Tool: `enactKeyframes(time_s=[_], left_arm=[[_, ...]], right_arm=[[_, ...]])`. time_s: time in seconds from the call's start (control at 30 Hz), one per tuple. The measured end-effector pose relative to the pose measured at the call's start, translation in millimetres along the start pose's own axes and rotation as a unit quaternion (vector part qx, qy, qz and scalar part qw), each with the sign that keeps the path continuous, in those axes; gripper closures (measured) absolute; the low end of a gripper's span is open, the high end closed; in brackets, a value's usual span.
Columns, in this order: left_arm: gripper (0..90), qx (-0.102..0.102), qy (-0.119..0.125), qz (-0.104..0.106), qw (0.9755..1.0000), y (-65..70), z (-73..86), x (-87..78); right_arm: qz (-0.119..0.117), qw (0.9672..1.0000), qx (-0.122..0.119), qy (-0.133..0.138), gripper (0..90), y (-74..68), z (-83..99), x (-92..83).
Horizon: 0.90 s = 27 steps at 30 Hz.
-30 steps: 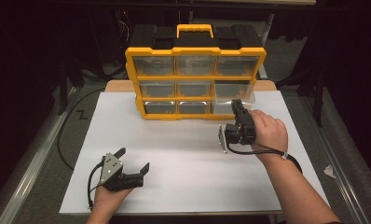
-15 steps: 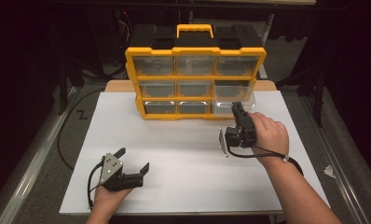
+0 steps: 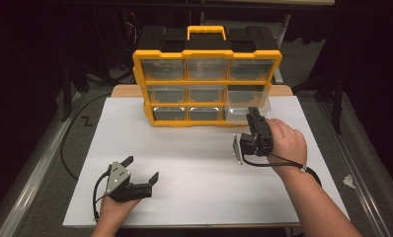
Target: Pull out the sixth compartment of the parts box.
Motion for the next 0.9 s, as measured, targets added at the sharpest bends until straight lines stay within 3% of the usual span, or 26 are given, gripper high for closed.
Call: enactKeyframes(time_s=[0.03,0.1,0.17,0.23,0.3,0.37,0.4,0.47,0.5,0.57,0.9], left_arm=[[0.2,0.000,-0.001,0.000,1.0000,0.1,0.2,0.1],[0.2,0.000,0.000,0.000,1.0000,0.6,0.0,0.3],[0.2,0.001,0.000,0.001,1.0000,1.3,0.1,0.5],[0.2,0.001,0.000,0.001,1.0000,1.7,0.0,0.5],[0.2,0.001,0.001,0.001,1.0000,2.0,-0.2,0.4],[0.2,0.001,0.000,0.001,1.0000,2.2,0.0,0.4],[0.2,0.002,0.000,0.001,1.0000,2.1,0.1,0.4],[0.2,0.002,0.000,0.002,1.0000,2.3,0.3,0.5],[0.2,0.002,0.000,0.002,1.0000,2.3,0.3,0.4],[0.2,0.002,0.000,0.002,1.0000,2.3,0.2,0.1],[0.2,0.002,0.001,0.002,1.0000,2.4,0.0,-0.3]], right_arm=[[-0.001,0.9999,0.011,0.000,58.9,-1.5,-0.4,-3.1],[-0.006,0.9999,0.011,0.005,53.8,-2.2,-1.8,-6.2],[-0.011,0.9998,0.016,0.001,51.8,-4.6,-1.7,-8.2],[-0.010,0.9999,0.003,0.013,49.5,-3.4,-4.2,-11.3],[-0.012,0.9998,0.012,0.012,47.3,-6.8,-4.5,-15.4],[-0.014,0.9997,0.010,0.017,45.9,-8.1,-5.3,-18.6],[-0.016,0.9995,0.025,0.012,45.0,-11.7,-4.4,-20.9],[-0.015,0.9996,0.017,0.019,44.9,-12.6,-5.3,-23.3],[-0.016,0.9994,0.028,0.016,44.7,-15.8,-4.8,-25.2],[-0.016,0.9994,0.019,0.023,44.3,-17.5,-5.6,-27.2],[-0.027,0.9990,0.025,0.025,42.3,-36.9,-4.9,-37.3]])
Point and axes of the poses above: each handheld gripper's, and its own axes: x roughly forward along the jaws, z roughly out of its underside, y roughly to its right, the point moved 8 cm from there along x, roughly forward along the jaws, and after that the axes turned 10 degrees about y, right-handed, at the moved point
